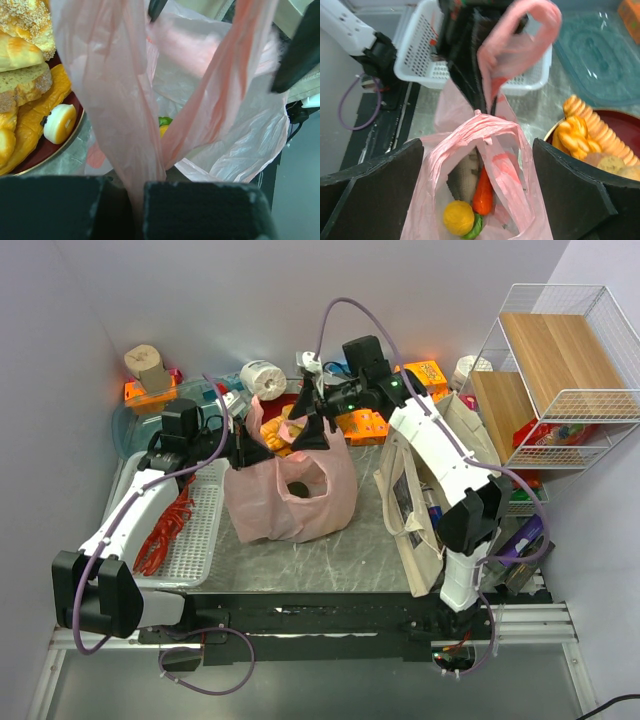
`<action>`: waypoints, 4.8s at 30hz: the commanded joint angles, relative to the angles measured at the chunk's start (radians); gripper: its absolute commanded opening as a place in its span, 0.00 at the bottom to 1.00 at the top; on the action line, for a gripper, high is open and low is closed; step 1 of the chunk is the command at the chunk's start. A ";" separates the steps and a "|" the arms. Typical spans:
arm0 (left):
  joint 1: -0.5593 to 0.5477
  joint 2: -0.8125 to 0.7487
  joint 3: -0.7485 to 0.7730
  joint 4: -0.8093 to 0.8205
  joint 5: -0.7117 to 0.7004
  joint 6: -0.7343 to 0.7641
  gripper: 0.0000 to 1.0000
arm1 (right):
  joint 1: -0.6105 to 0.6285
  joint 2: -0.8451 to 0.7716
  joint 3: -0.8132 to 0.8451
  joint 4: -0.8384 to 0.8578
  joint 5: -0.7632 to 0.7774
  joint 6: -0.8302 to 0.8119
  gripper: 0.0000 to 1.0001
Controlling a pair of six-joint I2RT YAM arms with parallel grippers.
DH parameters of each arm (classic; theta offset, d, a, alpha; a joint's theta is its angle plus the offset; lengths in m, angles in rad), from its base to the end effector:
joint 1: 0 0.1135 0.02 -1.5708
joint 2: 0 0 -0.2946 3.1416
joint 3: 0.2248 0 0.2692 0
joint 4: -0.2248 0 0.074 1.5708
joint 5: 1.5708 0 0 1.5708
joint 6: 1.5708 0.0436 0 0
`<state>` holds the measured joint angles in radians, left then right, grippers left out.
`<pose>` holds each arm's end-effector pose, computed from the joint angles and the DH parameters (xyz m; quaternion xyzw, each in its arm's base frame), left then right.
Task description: Place the mixed food into the grocery bags and tie them
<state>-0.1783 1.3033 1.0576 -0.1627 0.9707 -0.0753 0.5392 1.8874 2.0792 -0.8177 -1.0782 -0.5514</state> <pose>0.2906 -0.0889 0.3528 0.2939 0.7251 -0.4482 0.4324 0.3532 0.2561 0.4470 -0.5961 0.5322 0.4547 0.3933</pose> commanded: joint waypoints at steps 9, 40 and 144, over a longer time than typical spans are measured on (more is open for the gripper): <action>0.003 -0.082 -0.016 0.042 -0.064 -0.006 0.01 | 0.028 -0.152 -0.036 0.112 0.165 0.290 0.00; -0.051 -0.042 0.005 -0.037 0.071 -0.011 0.01 | 0.117 -0.703 -0.743 0.721 0.423 0.570 0.00; -0.176 -0.081 0.013 -0.176 0.102 0.094 0.01 | 0.096 -0.419 -0.717 1.038 0.359 0.966 0.00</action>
<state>-0.3485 1.2255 1.0603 -0.3561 1.0496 0.0139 0.6323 1.5352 1.4101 0.0731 -0.6903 0.4030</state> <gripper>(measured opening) 0.034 0.092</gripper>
